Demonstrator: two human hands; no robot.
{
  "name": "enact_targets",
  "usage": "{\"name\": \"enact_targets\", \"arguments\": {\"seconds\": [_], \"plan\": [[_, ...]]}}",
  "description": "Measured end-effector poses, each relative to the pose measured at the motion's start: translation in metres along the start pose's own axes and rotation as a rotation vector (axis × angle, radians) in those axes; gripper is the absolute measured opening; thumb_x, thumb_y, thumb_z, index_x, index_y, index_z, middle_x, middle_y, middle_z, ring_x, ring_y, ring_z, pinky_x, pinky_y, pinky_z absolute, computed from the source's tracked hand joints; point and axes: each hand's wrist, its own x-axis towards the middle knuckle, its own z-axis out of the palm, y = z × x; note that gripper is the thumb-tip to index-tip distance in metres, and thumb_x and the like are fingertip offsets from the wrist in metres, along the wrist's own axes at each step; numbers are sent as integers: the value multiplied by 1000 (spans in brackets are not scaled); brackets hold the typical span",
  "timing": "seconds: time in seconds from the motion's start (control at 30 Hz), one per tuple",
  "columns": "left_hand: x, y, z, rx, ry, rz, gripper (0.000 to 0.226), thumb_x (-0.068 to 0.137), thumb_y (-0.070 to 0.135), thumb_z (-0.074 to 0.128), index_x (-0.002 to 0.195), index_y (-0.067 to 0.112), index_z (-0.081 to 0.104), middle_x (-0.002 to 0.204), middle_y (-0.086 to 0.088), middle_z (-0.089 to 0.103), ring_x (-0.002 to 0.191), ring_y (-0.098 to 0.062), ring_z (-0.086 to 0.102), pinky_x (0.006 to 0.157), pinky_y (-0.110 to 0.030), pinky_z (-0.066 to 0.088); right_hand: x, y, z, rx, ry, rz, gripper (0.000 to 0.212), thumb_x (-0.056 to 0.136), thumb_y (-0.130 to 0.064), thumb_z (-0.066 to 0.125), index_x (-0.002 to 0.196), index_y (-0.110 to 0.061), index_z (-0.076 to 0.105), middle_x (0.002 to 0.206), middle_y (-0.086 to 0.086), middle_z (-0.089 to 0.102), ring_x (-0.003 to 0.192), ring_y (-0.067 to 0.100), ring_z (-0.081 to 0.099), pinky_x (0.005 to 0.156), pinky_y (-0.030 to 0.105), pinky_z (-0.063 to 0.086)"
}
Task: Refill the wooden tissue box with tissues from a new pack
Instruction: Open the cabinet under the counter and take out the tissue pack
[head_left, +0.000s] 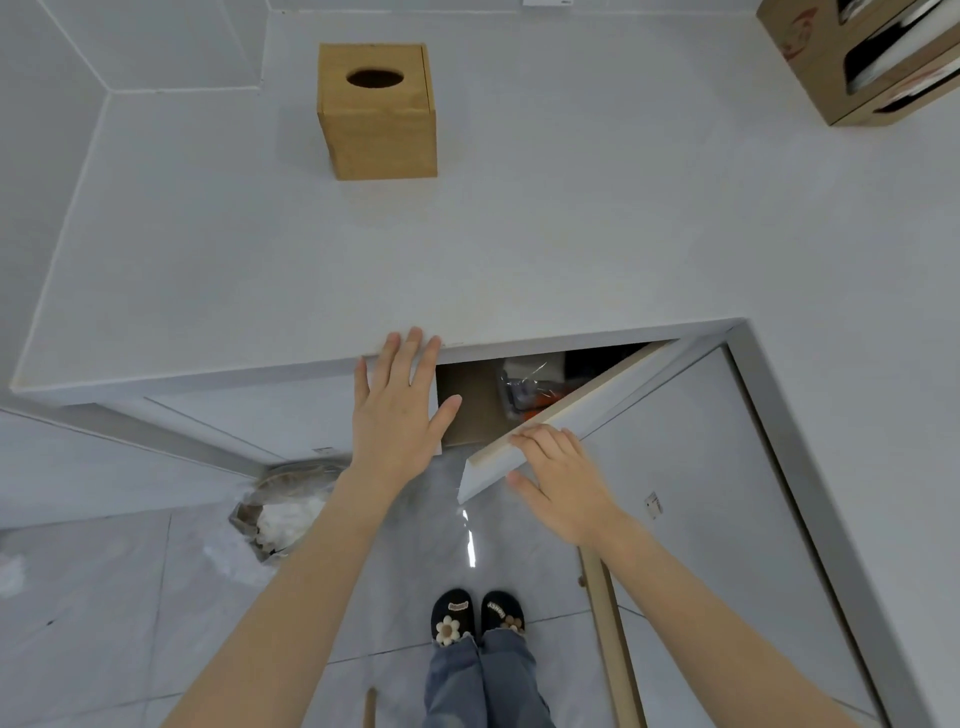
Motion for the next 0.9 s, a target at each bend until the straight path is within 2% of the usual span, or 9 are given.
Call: {"name": "enact_targets", "arguments": {"seconds": [0.27, 0.4, 0.53, 0.63, 0.73, 0.8, 0.9], "plan": [[0, -3, -3, 7, -9, 5, 60, 93, 43, 40, 144, 21, 20, 155, -4, 21, 143, -25, 14, 113, -54, 11, -44, 2, -11, 54, 9, 20, 40, 96, -36, 34, 127, -14, 48, 130, 1, 51, 127, 14, 38, 114, 34, 27], [0, 4, -3, -31, 8, -30, 58, 93, 40, 43, 143, 18, 24, 154, -6, 23, 143, -27, 14, 113, -55, 11, -66, 8, -14, 66, -25, 40, 40, 98, -33, 33, 130, -14, 46, 135, 1, 48, 134, 13, 31, 119, 33, 16], [-2, 11, -1, -55, 24, -62, 58, 93, 37, 44, 144, 17, 23, 154, -7, 22, 143, -28, 11, 114, -56, 9, -85, 17, -12, 98, -43, 84, 41, 99, -32, 31, 135, -15, 41, 143, -1, 40, 140, 9, 21, 115, 22, 1], [-3, 14, 2, -46, 37, -73, 59, 93, 35, 45, 143, 16, 23, 154, -9, 22, 143, -29, 11, 113, -56, 9, -98, 26, -11, 106, -22, 103, 40, 99, -28, 32, 134, -12, 43, 143, 0, 42, 140, 10, 21, 112, 14, -3], [-3, 20, 5, -26, 54, -106, 60, 92, 33, 47, 143, 13, 24, 153, -13, 23, 142, -31, 13, 113, -57, 10, -106, 35, -13, 176, 24, 155, 35, 99, -21, 35, 125, -7, 53, 135, 5, 50, 136, 14, 32, 107, 3, 0], [-3, 31, 7, -32, 47, -107, 62, 91, 33, 49, 143, 12, 23, 154, -14, 21, 143, -31, 13, 113, -57, 9, -105, 37, -16, 254, 83, 233, 30, 98, -16, 37, 114, -5, 60, 123, 9, 57, 126, 16, 43, 102, -2, 8], [-4, 53, 12, -21, 12, 42, 65, 88, 30, 52, 143, 14, 22, 154, -11, 22, 142, -30, 17, 113, -56, 10, -95, 38, -16, 361, 219, 359, 24, 96, -7, 42, 99, -1, 65, 101, 11, 61, 99, 20, 52, 92, 8, 30]]}}
